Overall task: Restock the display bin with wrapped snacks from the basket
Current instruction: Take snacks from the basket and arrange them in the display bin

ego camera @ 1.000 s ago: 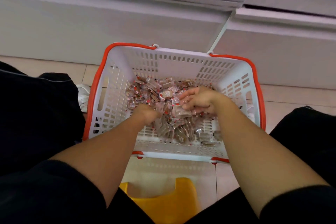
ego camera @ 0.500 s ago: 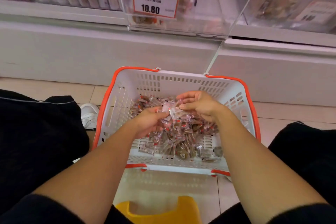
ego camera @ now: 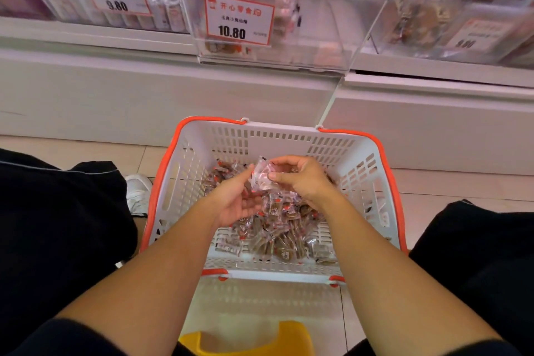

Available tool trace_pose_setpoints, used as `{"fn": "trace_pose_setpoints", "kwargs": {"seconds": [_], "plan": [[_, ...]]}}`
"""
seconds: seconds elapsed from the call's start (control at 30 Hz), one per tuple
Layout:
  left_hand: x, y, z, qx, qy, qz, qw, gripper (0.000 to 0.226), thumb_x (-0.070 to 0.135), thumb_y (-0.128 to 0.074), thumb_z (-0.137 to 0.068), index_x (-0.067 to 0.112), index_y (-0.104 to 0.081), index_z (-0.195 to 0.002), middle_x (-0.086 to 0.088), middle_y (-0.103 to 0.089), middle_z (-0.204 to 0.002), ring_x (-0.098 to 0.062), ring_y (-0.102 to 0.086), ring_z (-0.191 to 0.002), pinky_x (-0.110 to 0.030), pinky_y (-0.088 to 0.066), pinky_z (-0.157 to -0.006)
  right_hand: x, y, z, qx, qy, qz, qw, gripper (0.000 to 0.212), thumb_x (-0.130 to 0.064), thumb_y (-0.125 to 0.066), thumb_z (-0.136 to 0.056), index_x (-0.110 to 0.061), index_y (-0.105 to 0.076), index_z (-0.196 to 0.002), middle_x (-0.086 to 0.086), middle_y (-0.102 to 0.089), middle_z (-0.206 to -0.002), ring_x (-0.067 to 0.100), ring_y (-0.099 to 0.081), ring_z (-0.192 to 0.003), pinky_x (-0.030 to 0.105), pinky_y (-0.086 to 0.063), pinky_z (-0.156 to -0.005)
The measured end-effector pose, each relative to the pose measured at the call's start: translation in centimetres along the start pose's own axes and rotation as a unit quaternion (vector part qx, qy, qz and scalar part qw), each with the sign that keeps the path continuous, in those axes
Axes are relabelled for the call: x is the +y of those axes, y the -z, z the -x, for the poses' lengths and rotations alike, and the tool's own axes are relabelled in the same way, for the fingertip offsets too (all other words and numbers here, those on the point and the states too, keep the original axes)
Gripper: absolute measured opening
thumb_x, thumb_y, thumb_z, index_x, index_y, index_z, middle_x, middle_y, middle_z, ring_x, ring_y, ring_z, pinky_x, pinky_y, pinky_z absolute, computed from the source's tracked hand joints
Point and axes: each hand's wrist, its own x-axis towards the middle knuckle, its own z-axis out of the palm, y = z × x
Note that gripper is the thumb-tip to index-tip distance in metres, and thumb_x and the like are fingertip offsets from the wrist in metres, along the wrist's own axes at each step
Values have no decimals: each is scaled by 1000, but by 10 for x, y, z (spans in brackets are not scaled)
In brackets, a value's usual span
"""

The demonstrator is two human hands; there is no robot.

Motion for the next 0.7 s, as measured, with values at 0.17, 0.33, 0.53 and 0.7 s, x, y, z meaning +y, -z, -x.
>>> {"fn": "trace_pose_setpoints", "kwargs": {"seconds": [0.17, 0.33, 0.53, 0.7], "plan": [[4, -4, 0, -32, -9, 56, 998, 34, 38, -50, -100, 10, -67, -110, -12, -72, -86, -21, -67, -68, -25, -56, -52, 2, -4, -3, -7, 27, 54, 998, 34, -1, -83, -74, -17, -74, -103, 1, -73, -102, 23, -73, -89, 34, -61, -78], [5, -5, -3, 21, -7, 9, 1000, 30, 38, -55, -98, 14, -69, -110, -6, -70, -78, -15, -62, -56, -22, -47, -43, 1, -13, -6, 44, 45, 115, 991, 54, -12, -92, -63, -18, -65, -110, -3, -68, -102, 18, -67, -81, 35, -61, -74], [7, -4, -11, 66, -48, 42, 996, 29, 35, -59, -96, 13, -65, -113, -3, -66, -80, -10, -53, -57, -20, -36, -40, 18, -31, -7, 86, 135, 194, 968, 70, -31, -85, -76, -25, -53, -138, -8, -57, -126, 1, -56, -98, 15, -45, -84], [6, -6, -15, 105, -72, 40, 991, 30, 40, -53, -99, 12, -64, -103, -1, -62, -66, -10, -47, -46, -22, -30, -35, 26, -40, -5, -7, 135, 252, 958, 68, -42, -64, -92, -29, -34, -152, -8, -46, -149, -3, -38, -125, 15, -27, -101]]}}
